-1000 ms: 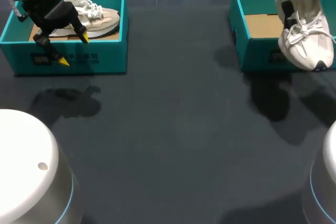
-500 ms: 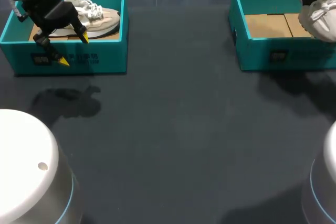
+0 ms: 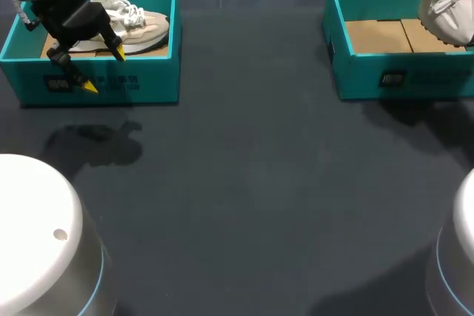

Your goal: Take the shoe out of the shoebox, open the shoe tongue, remove and reinsert the insole, then place the shoe into the shoebox

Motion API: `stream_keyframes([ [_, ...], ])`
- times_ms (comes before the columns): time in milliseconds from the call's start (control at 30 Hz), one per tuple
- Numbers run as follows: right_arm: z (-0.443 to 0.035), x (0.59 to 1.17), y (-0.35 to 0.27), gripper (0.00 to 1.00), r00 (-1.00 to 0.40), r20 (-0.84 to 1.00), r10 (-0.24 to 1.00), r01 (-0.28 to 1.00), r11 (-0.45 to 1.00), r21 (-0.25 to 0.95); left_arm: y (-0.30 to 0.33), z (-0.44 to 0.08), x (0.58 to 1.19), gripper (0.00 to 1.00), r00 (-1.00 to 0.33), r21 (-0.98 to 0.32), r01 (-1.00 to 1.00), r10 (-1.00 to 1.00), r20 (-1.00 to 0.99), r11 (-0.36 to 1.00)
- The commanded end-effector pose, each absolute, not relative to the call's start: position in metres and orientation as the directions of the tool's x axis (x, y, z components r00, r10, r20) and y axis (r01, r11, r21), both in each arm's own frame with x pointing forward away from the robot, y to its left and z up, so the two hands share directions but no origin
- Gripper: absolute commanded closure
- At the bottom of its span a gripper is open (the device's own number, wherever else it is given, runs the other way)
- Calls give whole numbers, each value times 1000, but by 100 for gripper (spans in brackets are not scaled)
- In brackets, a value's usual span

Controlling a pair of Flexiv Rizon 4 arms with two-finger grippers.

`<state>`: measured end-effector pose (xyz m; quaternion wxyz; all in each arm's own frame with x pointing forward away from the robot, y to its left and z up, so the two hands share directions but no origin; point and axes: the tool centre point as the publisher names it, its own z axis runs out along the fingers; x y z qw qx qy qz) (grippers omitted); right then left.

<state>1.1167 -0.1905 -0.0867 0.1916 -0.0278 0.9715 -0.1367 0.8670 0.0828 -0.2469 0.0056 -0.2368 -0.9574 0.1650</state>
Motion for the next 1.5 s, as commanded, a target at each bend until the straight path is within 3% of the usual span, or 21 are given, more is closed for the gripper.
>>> stream_keyframes([
  [33,-87,1134,-197,100,-928,-360,-96,12,958,-286,83,-246,867,0,-887,-317,452,456,-66,834],
  [167,-87,1142,-209,100,-927,-368,-70,39,959,-279,83,-246,867,0,-887,-317,452,456,-66,834],
  [267,-88,1143,-223,100,-930,-366,24,127,957,-262,83,-246,867,0,-887,-317,452,456,-66,834],
  [467,-93,1122,-254,100,-823,-387,415,505,847,-165,83,-246,867,0,-887,-317,452,456,-66,834],
  [900,-93,1122,-254,100,-823,-387,415,505,847,-165,83,-246,867,0,-887,-317,452,456,-66,834],
  [1033,-106,1111,-283,100,-648,-363,669,732,680,-54,83,-246,867,0,-887,-317,452,456,-66,834],
  [1200,-121,1093,-303,100,-430,-345,834,890,457,-4,83,-246,867,0,-887,-317,452,456,-66,834],
  [1500,-123,1090,-306,100,-390,-333,858,908,418,14,83,-246,867,0,-887,-317,452,456,-66,834],
])
